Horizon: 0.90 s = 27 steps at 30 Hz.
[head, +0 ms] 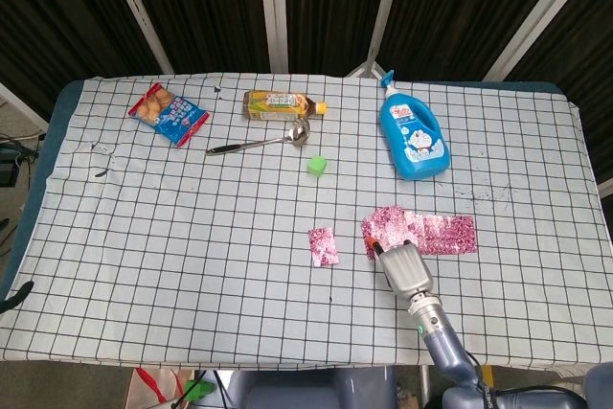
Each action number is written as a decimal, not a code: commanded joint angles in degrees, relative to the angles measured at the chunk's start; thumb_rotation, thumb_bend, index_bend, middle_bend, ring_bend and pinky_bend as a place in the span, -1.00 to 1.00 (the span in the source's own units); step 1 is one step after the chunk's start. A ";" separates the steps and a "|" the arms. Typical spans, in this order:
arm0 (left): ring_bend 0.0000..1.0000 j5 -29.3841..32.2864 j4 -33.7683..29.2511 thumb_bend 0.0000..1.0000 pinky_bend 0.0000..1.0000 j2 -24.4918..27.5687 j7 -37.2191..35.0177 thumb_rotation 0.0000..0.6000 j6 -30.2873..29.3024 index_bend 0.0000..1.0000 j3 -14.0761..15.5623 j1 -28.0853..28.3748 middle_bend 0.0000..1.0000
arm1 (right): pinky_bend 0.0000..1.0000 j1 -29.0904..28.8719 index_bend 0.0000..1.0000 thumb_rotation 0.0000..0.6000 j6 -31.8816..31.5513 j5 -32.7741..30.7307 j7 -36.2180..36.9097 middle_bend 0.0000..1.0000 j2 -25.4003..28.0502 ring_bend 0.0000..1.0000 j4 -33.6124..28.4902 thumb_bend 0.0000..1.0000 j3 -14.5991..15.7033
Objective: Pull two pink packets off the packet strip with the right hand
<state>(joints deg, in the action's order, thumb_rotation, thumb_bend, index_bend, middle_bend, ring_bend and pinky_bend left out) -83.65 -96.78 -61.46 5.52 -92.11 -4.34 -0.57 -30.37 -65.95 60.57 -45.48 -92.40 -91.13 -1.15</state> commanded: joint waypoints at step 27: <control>-1.00 -0.12 -0.26 -0.45 -0.79 0.06 0.18 1.00 -0.44 -0.74 -0.01 -0.30 -1.00 | -0.13 6.59 -0.53 1.00 -3.83 8.72 2.47 0.69 6.45 0.65 -5.50 0.67 8.08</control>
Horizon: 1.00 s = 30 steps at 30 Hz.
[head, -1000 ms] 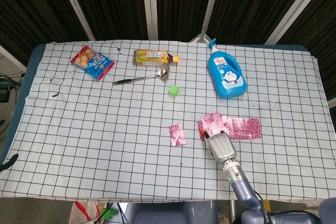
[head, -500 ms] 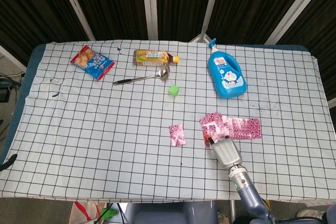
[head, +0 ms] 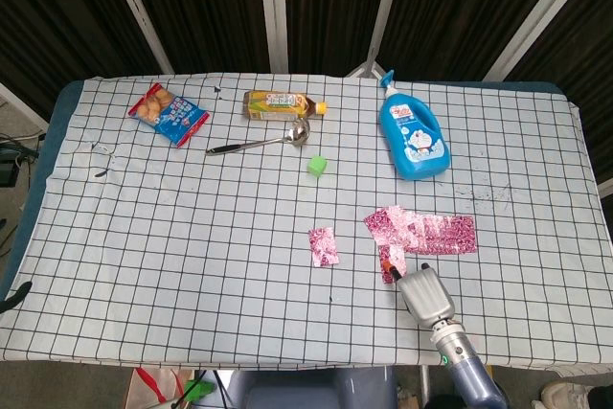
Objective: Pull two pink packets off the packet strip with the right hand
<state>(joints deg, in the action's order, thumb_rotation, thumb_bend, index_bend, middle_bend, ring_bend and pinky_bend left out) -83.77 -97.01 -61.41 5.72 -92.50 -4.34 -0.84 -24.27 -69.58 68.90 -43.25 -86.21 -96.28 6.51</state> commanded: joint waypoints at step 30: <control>-1.00 -0.14 0.02 -0.45 -0.79 0.07 -0.45 1.00 -0.07 -0.74 -0.06 -0.03 -1.00 | -0.11 6.80 -0.53 1.00 -6.38 11.51 7.53 0.68 2.63 0.64 -5.24 0.67 0.31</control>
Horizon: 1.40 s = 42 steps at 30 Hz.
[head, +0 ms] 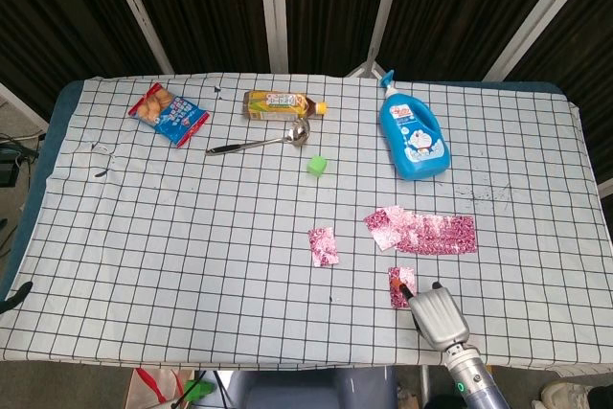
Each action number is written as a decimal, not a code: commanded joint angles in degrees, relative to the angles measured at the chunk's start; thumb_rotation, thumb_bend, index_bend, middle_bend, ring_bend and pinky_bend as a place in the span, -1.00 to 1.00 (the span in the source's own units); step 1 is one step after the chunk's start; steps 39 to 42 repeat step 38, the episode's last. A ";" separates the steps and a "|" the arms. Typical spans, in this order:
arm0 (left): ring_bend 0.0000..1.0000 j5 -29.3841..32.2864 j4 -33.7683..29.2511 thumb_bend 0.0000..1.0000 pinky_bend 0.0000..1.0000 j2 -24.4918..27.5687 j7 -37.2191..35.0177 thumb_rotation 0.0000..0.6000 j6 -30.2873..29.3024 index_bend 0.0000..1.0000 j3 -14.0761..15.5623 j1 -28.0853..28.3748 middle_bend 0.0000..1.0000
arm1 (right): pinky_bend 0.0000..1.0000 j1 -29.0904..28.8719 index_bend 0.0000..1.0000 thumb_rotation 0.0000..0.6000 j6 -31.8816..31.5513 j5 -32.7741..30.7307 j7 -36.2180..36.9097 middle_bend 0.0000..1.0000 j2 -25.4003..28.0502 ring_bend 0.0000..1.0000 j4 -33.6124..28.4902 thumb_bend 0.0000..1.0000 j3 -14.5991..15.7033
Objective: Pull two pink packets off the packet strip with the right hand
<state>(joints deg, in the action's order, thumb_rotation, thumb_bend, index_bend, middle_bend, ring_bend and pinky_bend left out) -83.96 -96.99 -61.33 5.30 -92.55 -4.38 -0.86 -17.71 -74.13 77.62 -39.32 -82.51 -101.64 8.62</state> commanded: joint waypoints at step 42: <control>-1.00 -0.61 -0.18 -0.45 -0.79 0.46 0.32 1.00 0.98 -0.75 0.88 0.09 -1.00 | -0.86 12.97 -0.94 1.00 -17.28 14.91 31.67 -0.92 19.90 -0.73 8.57 0.00 -4.01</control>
